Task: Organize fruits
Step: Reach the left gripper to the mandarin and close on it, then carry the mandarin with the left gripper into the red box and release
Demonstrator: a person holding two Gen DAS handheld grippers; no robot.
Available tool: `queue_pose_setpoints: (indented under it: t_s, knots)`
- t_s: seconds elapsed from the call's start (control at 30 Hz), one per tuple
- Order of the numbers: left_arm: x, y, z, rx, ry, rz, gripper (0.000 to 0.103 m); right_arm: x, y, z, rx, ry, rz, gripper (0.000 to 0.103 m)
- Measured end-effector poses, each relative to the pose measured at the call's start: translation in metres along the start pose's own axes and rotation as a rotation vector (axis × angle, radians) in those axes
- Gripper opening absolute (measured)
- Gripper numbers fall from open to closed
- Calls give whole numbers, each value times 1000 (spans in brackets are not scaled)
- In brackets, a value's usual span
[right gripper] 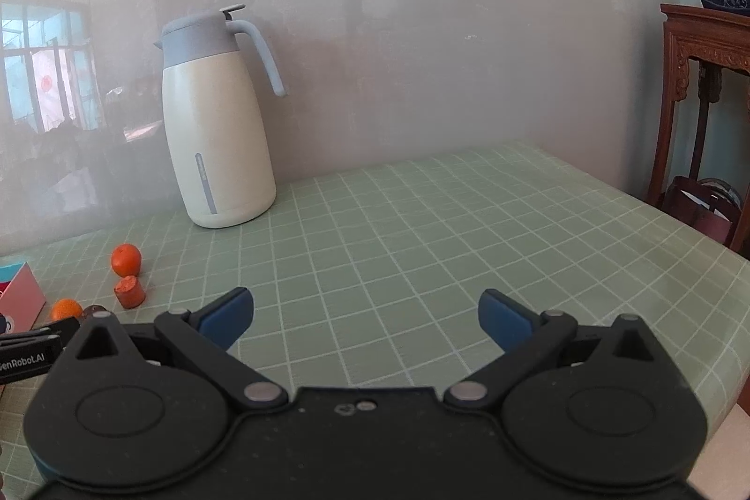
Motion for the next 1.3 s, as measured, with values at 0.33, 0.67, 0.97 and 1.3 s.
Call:
queue_pose_setpoints:
  t_s: [0.33,0.67,0.97,1.3]
  knots:
    - [-24,27,1,80,24,-70,63,1,2,0,16,2,-21,103]
    - [-47,27,-2,78,47,-52,52,0,12,1,49,0,-32,103]
    - [-63,31,4,130,91,-32,39,0,14,1,63,-1,-34,103]
    - [-40,26,1,99,22,-46,39,3,14,0,68,-21,-3,103]
Point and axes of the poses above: each gripper's, at about its wrist camera, not at the fingertips, and x roughly against the way its jaws point, y to its left, z to its underside, the point moved 4 cm from there along -x, roughly the way its jaws point, and after that the axes turned 8 degrees about z, right-handed, at the moved point
